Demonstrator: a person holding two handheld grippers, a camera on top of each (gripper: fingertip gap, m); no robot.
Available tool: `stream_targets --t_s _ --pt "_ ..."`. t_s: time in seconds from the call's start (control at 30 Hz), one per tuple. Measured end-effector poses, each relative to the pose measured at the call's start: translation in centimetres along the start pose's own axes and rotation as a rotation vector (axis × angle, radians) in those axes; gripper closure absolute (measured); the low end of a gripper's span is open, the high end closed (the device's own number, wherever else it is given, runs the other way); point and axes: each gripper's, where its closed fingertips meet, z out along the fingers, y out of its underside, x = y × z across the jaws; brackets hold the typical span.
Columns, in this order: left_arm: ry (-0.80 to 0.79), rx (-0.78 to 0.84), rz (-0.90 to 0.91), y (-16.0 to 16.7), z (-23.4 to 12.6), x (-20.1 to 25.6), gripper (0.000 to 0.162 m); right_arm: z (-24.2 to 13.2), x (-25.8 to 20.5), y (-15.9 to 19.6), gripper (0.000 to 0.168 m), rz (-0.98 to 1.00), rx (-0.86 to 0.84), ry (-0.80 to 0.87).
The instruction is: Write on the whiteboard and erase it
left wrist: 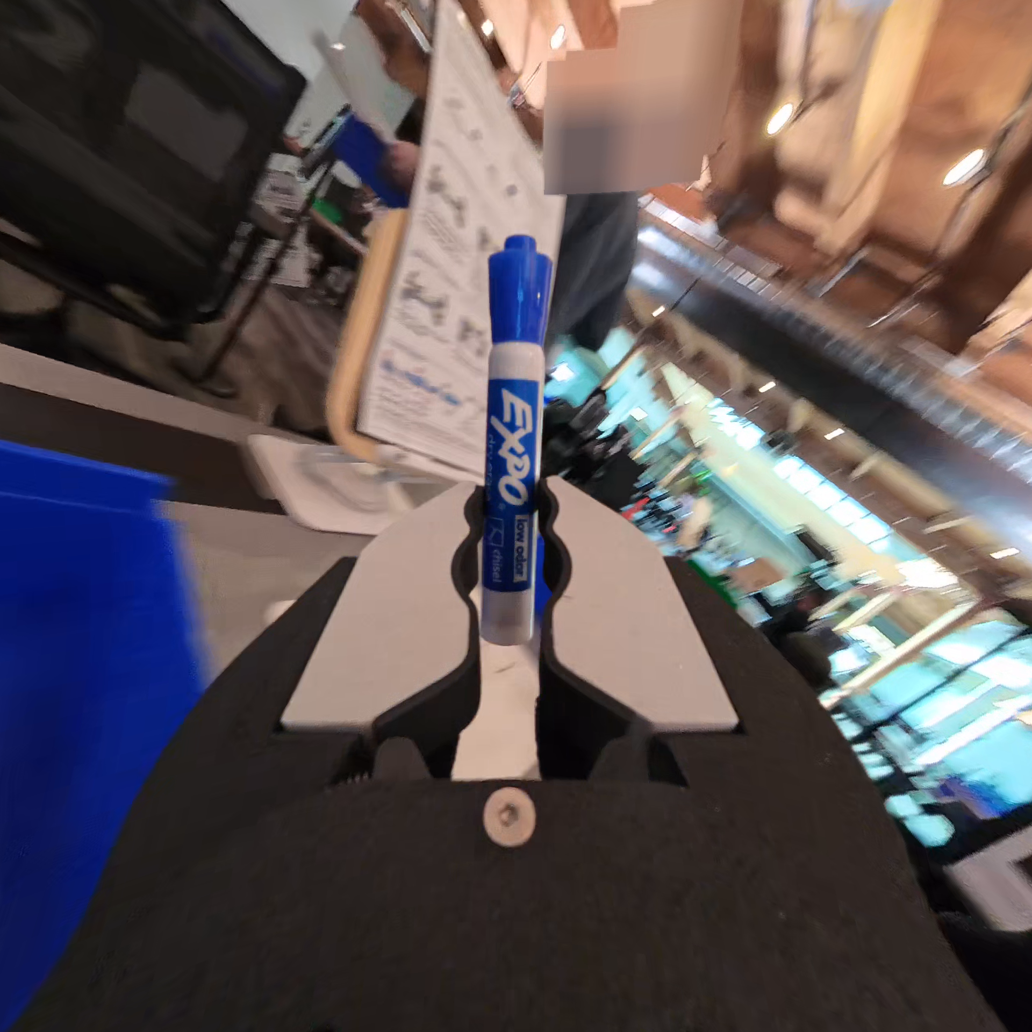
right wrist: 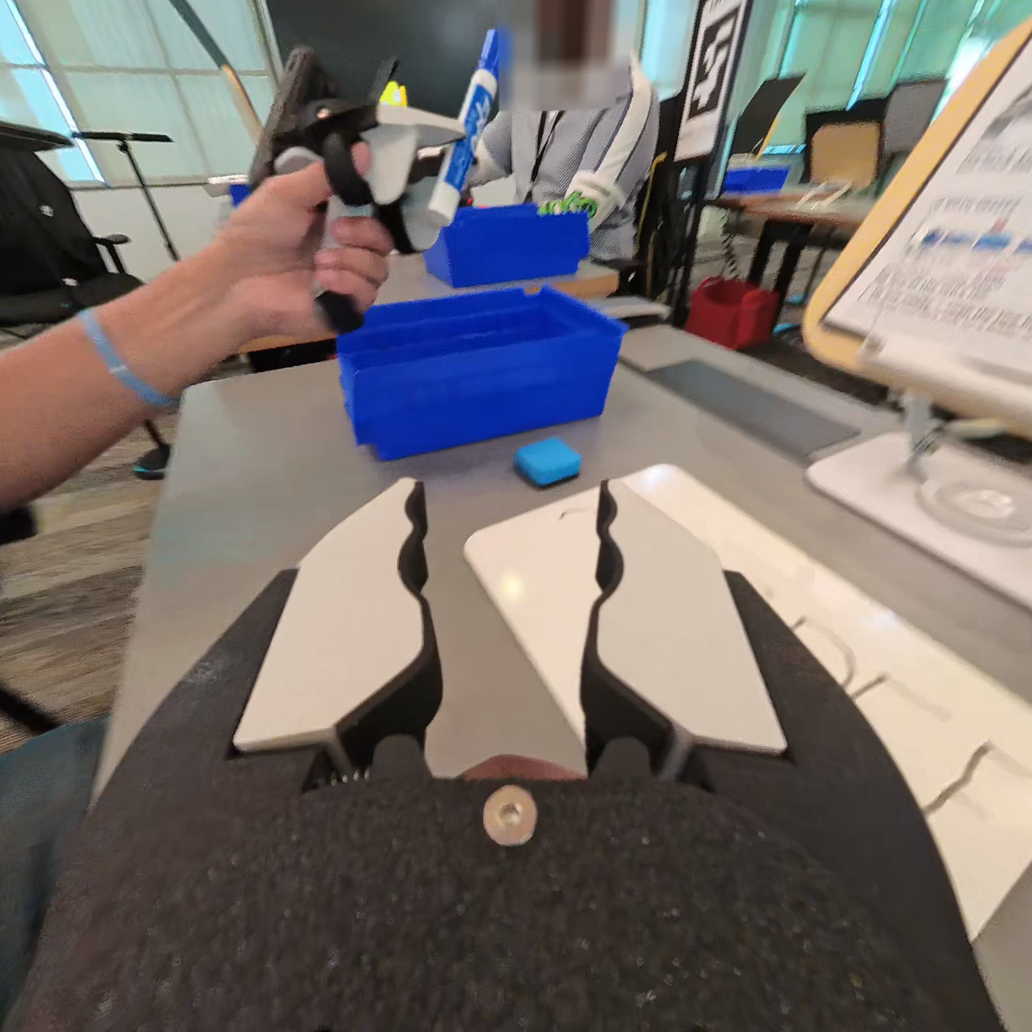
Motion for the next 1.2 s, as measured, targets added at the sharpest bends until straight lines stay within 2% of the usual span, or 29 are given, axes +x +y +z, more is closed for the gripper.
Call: stream_targets --t_s 0.13,0.23,0.3,0.53,0.57,0.63,0.7,0.77,0.93,1.2 --pt "0.152 0.013 -0.281 5.6 4.9 6.3 0.145 2.9 1.3 -3.8 0.105 -0.155 0.064 0.137" --pt "0.228 -0.085 -0.433 11.0 8.3 9.4 0.145 3.7 1.0 -5.2 0.109 -0.239 0.079 0.199" --pt "0.285 -0.126 -0.519 13.4 9.7 10.9 0.145 3.4 0.7 -5.5 0.11 -0.266 0.09 0.233" --pt "0.317 -0.231 -0.591 19.3 12.2 13.1 0.145 1.0 1.3 -4.2 0.115 -0.263 0.087 0.306" --pt "0.325 -0.254 -0.591 20.0 12.4 13.5 0.145 0.7 1.7 -3.9 0.12 -0.252 0.08 0.315" --pt "0.336 -0.268 -0.59 20.9 12.7 13.9 0.145 -0.1 2.0 -3.5 0.12 -0.23 0.084 0.295" --pt "0.323 -0.262 -0.593 21.1 12.7 13.7 0.145 -0.8 1.9 -3.1 0.138 -0.213 0.088 0.267" --pt "0.324 -0.286 -0.569 21.5 12.5 13.5 0.145 -2.2 2.6 -3.4 0.148 -0.192 0.132 0.292" --pt "0.338 -0.358 -0.561 22.7 12.0 14.0 0.145 -3.3 2.5 -2.9 0.149 -0.145 0.152 0.167" --pt "0.321 -0.363 -0.562 24.0 12.1 15.1 0.145 -2.7 2.6 -2.9 0.143 -0.173 0.132 0.113"
